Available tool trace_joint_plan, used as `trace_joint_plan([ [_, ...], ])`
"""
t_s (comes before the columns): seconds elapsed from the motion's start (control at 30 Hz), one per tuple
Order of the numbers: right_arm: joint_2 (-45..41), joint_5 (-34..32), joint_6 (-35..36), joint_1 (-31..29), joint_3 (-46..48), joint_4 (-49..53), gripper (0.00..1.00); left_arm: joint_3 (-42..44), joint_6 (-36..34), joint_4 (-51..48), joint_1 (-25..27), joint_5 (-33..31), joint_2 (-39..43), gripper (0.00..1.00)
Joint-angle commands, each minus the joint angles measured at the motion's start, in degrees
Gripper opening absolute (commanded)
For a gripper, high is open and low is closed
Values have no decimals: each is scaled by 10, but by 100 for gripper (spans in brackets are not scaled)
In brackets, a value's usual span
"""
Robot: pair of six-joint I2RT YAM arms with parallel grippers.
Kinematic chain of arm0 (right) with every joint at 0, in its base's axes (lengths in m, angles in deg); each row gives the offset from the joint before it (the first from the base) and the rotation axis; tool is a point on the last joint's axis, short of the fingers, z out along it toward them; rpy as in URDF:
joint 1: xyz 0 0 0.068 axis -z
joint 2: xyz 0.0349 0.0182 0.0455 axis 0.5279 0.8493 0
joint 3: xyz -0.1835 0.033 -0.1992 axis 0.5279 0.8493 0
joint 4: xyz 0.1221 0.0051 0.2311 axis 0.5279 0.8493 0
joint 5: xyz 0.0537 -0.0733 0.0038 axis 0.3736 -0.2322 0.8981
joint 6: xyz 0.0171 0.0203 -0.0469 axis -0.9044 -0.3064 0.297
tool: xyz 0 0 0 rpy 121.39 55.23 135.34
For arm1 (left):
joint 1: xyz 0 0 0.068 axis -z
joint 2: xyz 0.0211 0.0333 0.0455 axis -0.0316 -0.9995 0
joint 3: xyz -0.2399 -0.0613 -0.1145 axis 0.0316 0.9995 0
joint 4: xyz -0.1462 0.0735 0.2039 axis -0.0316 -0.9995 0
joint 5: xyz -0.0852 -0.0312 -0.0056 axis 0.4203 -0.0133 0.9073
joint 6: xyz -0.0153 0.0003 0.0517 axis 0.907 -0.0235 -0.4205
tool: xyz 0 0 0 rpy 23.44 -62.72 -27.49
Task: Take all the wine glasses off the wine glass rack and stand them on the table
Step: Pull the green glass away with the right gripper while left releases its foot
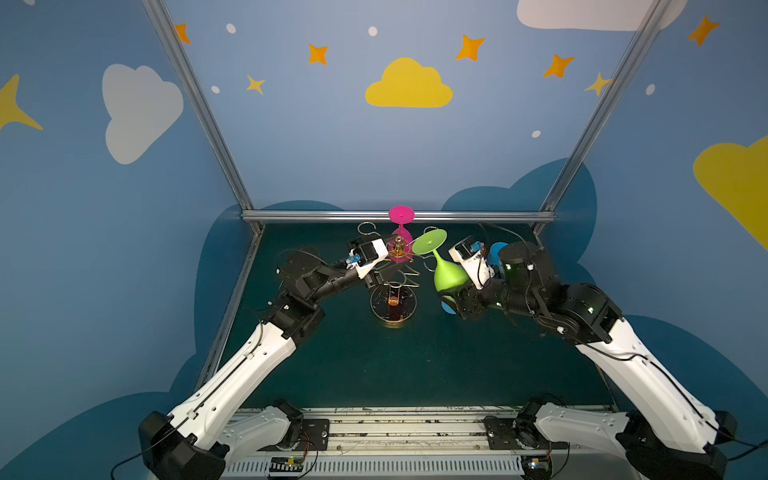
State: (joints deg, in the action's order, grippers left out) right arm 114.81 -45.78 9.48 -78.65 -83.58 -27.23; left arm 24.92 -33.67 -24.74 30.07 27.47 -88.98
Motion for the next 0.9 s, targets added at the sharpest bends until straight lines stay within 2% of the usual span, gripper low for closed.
trace_joint_plan([
  [0.0, 10, 25, -7, -4, -19, 5, 17, -1, -58, 12, 9, -14, 1, 56],
  [0.17, 23, 36, -12, -14, -19, 1, 15, -6, -68, 7, 13, -18, -7, 54],
  [0.4, 33, 39, -19, -32, -19, -1, 13, -7, -81, 2, 15, -22, -13, 46],
  [0.5, 36, 46, -26, -39, -19, -2, 13, -6, -84, 2, 15, -25, -16, 37],
  [0.67, 40, 43, -30, -47, -18, -1, 16, -5, -82, 5, 16, -30, -16, 12],
  [0.77, 39, 46, -34, -49, -18, -2, 28, -5, -78, 11, 17, -36, -12, 4],
  [0.87, 30, 45, -41, -48, -13, -16, 63, -2, -68, 19, 18, -50, -7, 3],
])
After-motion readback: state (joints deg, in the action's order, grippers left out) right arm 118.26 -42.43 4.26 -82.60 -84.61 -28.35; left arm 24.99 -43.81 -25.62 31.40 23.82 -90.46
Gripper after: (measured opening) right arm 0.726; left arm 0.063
